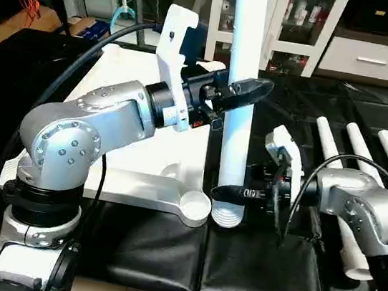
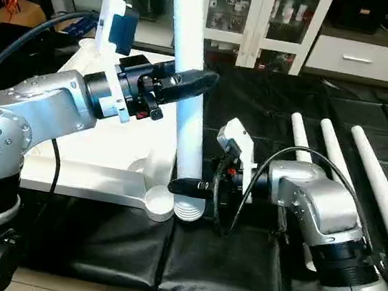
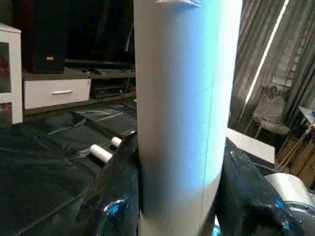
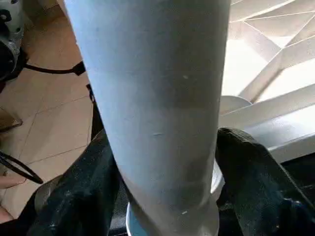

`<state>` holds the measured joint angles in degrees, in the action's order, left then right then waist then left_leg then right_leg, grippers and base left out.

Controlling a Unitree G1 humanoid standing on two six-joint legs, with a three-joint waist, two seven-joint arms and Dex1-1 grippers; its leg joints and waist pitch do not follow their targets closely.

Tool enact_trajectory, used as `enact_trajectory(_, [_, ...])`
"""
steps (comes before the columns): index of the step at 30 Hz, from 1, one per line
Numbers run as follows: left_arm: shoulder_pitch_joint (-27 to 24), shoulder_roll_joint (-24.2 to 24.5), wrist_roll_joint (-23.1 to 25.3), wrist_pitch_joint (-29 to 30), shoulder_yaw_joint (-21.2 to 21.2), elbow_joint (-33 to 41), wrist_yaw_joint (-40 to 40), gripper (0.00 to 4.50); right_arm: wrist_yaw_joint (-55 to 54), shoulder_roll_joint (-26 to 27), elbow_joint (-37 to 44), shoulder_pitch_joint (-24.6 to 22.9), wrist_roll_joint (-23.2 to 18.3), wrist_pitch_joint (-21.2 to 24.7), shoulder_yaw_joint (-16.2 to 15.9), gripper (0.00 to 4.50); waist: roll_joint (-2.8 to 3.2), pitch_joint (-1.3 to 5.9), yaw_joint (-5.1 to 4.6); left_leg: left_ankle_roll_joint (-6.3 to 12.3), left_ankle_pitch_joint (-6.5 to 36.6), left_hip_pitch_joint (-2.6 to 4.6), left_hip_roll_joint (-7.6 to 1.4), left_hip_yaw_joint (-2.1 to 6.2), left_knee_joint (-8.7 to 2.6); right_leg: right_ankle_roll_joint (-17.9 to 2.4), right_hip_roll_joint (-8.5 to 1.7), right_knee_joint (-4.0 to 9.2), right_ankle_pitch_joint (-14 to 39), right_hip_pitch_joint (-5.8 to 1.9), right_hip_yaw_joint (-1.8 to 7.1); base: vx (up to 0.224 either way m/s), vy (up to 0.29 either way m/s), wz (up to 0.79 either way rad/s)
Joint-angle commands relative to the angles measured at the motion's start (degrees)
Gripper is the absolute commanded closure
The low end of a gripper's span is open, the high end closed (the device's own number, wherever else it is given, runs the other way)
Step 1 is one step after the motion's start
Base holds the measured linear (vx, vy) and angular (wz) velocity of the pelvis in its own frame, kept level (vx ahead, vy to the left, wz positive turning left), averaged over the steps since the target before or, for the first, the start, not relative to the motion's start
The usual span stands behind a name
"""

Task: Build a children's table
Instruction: Pick table leg

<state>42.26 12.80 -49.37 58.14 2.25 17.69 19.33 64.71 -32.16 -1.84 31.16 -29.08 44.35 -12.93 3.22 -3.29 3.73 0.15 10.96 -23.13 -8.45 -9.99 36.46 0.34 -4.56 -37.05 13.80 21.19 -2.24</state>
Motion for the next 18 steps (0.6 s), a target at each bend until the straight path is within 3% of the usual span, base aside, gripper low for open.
enact_trajectory(1, [0.97, 0.25, -0.86, 0.65, -0.12, 1.38, 0.30, 2.80, -0.65, 0.11, 1.25, -0.28, 0.11, -0.53, 0.15, 1.84, -0.93, 4.20, 0.20, 2.50, 3.30, 1.54, -4.05, 1.69, -3.94, -16.82, -3.83, 3.73, -2.76, -2.23, 2.13, 0.000, 0.000, 0.00])
enact_trajectory(8, [0.78, 0.19, -0.76, 0.52, -0.13, 1.18, 0.41, 2.81, -1.59, 1.36, 1.40, -0.55, -0.22, -0.35, 1.25, 2.41, -0.84, 4.21, 0.15, 2.35, 3.54, 1.55, -4.05, 1.73, -3.99, -16.75, -3.81, 3.71, -2.68, -2.23, 2.13, 0.000, 0.000, 0.00])
enact_trajectory(11, [0.61, 0.54, -0.64, 0.41, 0.00, 1.17, 0.63, 2.81, -2.05, 1.75, 1.50, -0.65, -0.55, -0.20, 1.65, 2.46, -0.76, 4.23, 0.12, 2.08, 3.69, 1.61, -4.07, 1.75, -4.03, -16.72, -3.77, 3.66, -2.99, -2.19, 2.09, 0.000, 0.000, 0.00])
enact_trajectory(12, [0.58, 0.68, -0.54, 0.31, 0.07, 1.11, 0.69, 2.81, -2.13, 1.83, 1.63, -0.72, -0.73, -0.07, 1.79, 2.48, -0.47, 4.27, 0.19, 1.98, 3.69, 1.64, -4.06, 1.79, -4.00, -16.75, -3.79, 3.62, -3.15, -2.19, 2.08, 0.000, 0.000, 0.00])
enact_trajectory(14, [0.56, 0.83, -0.45, 0.21, 0.17, 0.95, 0.77, 2.81, -2.21, 1.94, 1.79, -0.80, -0.92, 0.05, 1.94, 2.50, -0.67, 4.20, 0.12, 1.86, 4.09, 1.62, -4.03, 1.74, -4.07, -16.71, -3.74, 3.71, -3.10, -2.22, 2.10, 0.000, 0.000, 0.00])
enact_trajectory(18, [0.94, 1.17, -0.25, -0.14, 0.61, 0.28, 1.08, 2.81, -2.77, 2.31, 2.26, -1.25, -1.34, 0.45, 2.62, 2.51, -0.45, 4.21, 0.11, 1.54, 4.27, 1.59, -4.01, 1.79, -4.11, -16.50, -3.77, 3.74, -3.02, -2.27, 2.09, 0.000, 0.000, 0.00])
